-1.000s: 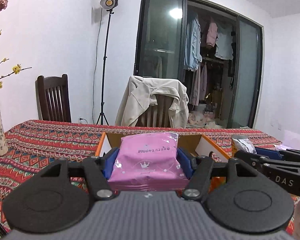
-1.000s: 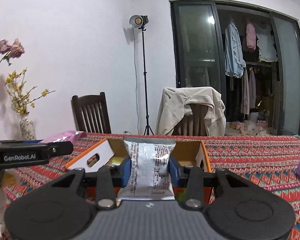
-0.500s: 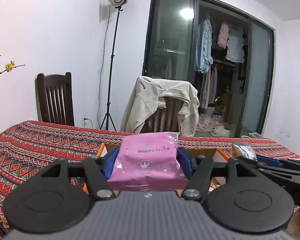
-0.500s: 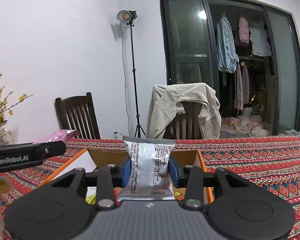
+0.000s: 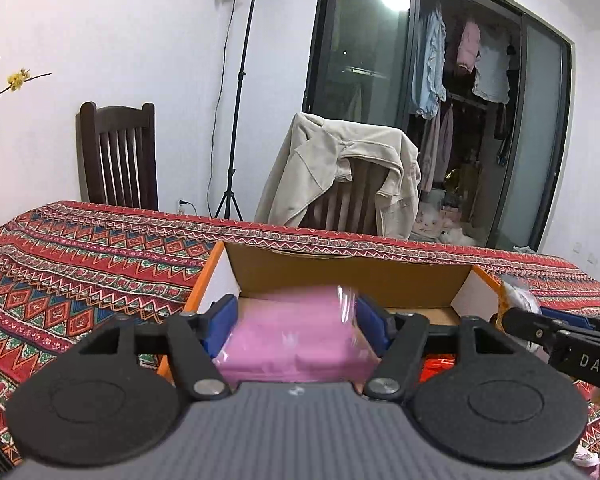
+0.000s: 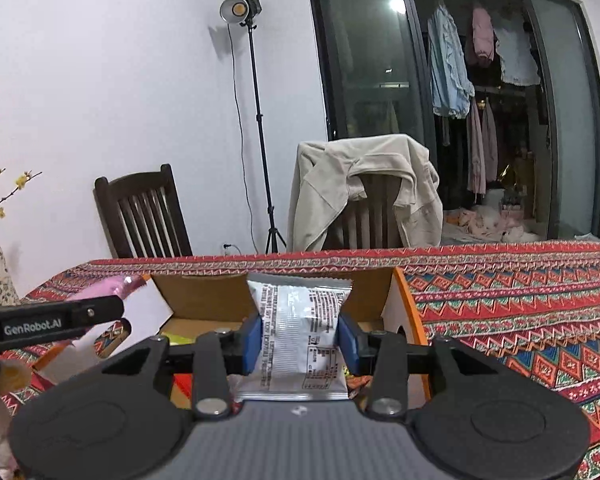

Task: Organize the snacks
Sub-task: 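Carry both packets over the box and open both tools to drop them in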

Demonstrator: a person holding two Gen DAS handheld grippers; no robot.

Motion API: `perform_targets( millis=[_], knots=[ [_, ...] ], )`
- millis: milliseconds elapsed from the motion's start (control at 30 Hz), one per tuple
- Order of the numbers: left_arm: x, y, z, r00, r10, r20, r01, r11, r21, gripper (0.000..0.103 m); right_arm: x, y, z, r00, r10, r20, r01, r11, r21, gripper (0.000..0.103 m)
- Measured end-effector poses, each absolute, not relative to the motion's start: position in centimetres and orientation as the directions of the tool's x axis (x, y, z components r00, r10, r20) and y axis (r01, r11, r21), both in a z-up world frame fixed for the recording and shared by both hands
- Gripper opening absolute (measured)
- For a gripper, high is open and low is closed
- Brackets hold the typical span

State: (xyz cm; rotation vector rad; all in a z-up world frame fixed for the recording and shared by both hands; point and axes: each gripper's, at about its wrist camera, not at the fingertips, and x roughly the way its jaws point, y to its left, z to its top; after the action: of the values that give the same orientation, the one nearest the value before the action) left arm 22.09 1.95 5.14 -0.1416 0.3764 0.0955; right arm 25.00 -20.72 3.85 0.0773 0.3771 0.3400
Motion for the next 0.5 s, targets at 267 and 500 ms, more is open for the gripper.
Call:
perform_targets(
  millis=[267, 500],
  knots=[
    [20.7, 2.2, 5.6, 0.948, 0.046, -0.314, -0.098, 0.983, -0.154, 0.103, 24.4, -21.0, 3.6, 0.872, 0.351, -0.342, -0.316, 0.936, 0.153, 0.1],
    [20.6, 2.5, 5.6, 0.937, 0.022, -0.348, -0.089, 0.981, -0.175, 0.103, 23.7, -21.0, 3.7, 0.873, 0.353, -0.338, -0.321, 0.935, 0.15, 0.103]
  ],
)
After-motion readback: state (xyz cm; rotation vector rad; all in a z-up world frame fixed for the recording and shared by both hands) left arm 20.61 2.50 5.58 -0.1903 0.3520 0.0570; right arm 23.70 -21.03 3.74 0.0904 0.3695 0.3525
